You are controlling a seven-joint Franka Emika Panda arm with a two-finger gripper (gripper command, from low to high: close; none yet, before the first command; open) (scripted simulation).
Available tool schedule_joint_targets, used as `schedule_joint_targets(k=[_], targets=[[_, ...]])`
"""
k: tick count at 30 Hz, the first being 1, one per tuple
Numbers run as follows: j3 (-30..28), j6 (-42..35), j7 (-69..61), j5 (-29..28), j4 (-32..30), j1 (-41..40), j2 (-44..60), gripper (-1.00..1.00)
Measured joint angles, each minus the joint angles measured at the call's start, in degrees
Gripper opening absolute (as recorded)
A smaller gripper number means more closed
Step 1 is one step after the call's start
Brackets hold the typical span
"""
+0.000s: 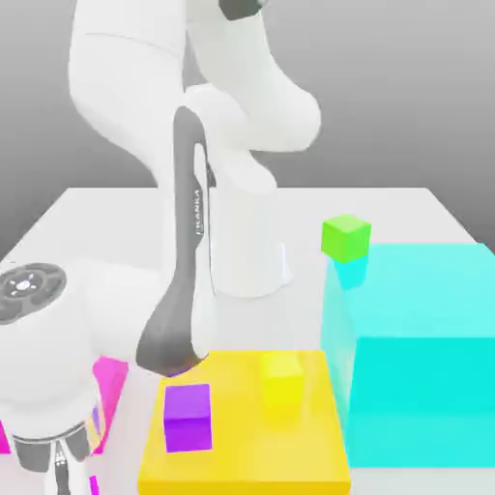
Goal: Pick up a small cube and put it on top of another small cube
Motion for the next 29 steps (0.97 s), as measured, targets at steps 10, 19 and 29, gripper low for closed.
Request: schedule_joint_targets(k=[10,19,29], targets=[[0.67,-7.71,-0.04,-0.25,-3.63,0.52,-11.42,-1.0],[4.14,-15.88,-1.4,-0.17,-13.67,4.58,-29.66,-1.0],[4.1,-10.23,-1.38,-0.78,-19.32,7.07,-29.55,1.0]])
